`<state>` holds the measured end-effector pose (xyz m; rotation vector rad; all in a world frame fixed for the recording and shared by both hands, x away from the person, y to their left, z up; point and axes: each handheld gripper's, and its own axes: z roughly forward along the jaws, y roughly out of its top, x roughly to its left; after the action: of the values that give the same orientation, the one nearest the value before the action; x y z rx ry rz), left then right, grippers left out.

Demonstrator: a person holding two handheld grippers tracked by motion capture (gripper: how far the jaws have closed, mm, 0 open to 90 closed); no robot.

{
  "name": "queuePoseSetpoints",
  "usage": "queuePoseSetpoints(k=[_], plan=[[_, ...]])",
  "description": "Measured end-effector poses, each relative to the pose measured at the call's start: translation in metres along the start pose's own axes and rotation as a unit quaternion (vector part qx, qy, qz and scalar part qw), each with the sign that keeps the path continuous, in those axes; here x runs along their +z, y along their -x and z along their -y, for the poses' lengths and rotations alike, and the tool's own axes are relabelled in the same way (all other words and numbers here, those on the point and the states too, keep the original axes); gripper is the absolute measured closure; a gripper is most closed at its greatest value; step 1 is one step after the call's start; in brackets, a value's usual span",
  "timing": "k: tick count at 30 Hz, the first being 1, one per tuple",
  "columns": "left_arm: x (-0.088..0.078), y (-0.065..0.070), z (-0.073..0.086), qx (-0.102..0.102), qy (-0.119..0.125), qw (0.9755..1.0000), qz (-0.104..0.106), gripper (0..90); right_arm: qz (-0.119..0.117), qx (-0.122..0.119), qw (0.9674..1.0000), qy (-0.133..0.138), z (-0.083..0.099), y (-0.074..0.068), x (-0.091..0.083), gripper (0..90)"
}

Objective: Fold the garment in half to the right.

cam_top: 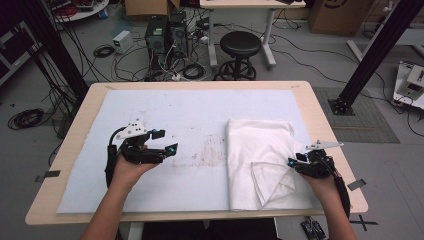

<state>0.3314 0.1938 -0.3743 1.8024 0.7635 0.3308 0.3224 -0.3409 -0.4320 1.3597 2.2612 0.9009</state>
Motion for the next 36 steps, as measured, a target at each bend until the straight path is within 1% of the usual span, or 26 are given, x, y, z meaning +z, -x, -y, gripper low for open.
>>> queuePoseSetpoints(k=[3,7,8,10,11,14,15,17,18,20,21,23,24,26,27,28,30,32,34,36], plan=[[-0.002,-0.001,-0.001,0.002,0.002,1.0,0.0,24.9,0.006,-0.001,1.0,0.0,0.002,0.0,-0.004,57.7],[-0.003,-0.001,-0.001,0.0,0.004,1.0,-0.002,25.0,0.009,-0.005,0.9999,0.008,-0.001,-0.001,-0.01,56.7],[-0.003,-0.002,-0.001,0.001,0.004,1.0,-0.002,24.9,0.002,-0.011,0.9997,0.023,-0.007,-0.005,-0.016,55.3],[-0.003,-0.002,-0.001,0.001,0.004,1.0,-0.002,24.9,-0.007,-0.023,0.999,0.038,-0.013,-0.014,-0.022,54.7],[-0.002,-0.003,-0.001,0.001,0.004,1.0,-0.001,24.9,-0.013,-0.033,0.9984,0.045,-0.017,-0.019,-0.024,54.7],[-0.002,-0.002,-0.001,0.002,0.004,1.0,-0.002,24.9,-0.037,-0.062,0.9959,0.053,-0.028,-0.037,-0.025,53.5],[-0.002,-0.002,-0.001,0.002,0.004,1.0,-0.002,24.9,-0.037,-0.062,0.9959,0.053,-0.028,-0.037,-0.025,53.5],[-0.002,-0.001,-0.001,0.002,0.004,1.0,-0.002,24.9,-0.051,-0.084,0.9939,0.05,-0.035,-0.051,-0.02,52.9],[-0.002,-0.001,-0.001,0.002,0.004,1.0,-0.002,24.9,-0.064,-0.096,0.9923,0.046,-0.04,-0.06,-0.015,52.2],[-0.002,-0.001,-0.001,0.003,0.004,1.0,-0.002,24.9,-0.07,-0.104,0.9911,0.042,-0.043,-0.067,-0.011,51.9],[-0.002,-0.001,-0.001,0.002,0.005,1.0,-0.002,24.9,-0.079,-0.111,0.9901,0.036,-0.046,-0.073,-0.005,51.8],[-0.002,-0.001,-0.001,0.002,0.005,1.0,-0.002,24.9,-0.079,-0.111,0.9901,0.036,-0.046,-0.073,-0.005,51.8],[-0.002,-0.002,-0.001,0.001,0.005,1.0,-0.002,24.9,-0.088,-0.119,0.9886,0.027,-0.05,-0.079,0.003,51.8],[-0.002,-0.002,-0.001,0.002,0.005,1.0,-0.003,24.9,-0.091,-0.118,0.9885,0.025,-0.05,-0.081,0.006,51.8],[-0.002,-0.002,-0.001,0.002,0.005,1.0,-0.003,24.9,-0.097,-0.119,0.9879,0.022,-0.05,-0.083,0.009,51.8],[-0.002,-0.002,-0.001,0.002,0.004,1.0,-0.003,24.9,-0.102,-0.129,0.9863,0.012,-0.05,-0.087,0.014,58.5],[-0.002,-0.002,-0.001,0.004,0.003,1.0,-0.003,24.9,-0.105,-0.138,0.9848,0.003,-0.047,-0.088,0.017,68.6],[-0.001,-0.002,-0.001,0.004,0.002,1.0,-0.003,24.9,-0.104,-0.147,0.9836,0.0,-0.044,-0.088,0.017,78.9],[-0.001,-0.002,-0.001,0.005,0.001,1.0,-0.003,24.9,-0.107,-0.15,0.9829,0.002,-0.04,-0.085,0.013,84.6],[-0.001,-0.002,-0.001,0.003,0.0,1.0,-0.004,24.9,-0.103,-0.147,0.9838,0.005,-0.035,-0.08,0.007,87.9]])
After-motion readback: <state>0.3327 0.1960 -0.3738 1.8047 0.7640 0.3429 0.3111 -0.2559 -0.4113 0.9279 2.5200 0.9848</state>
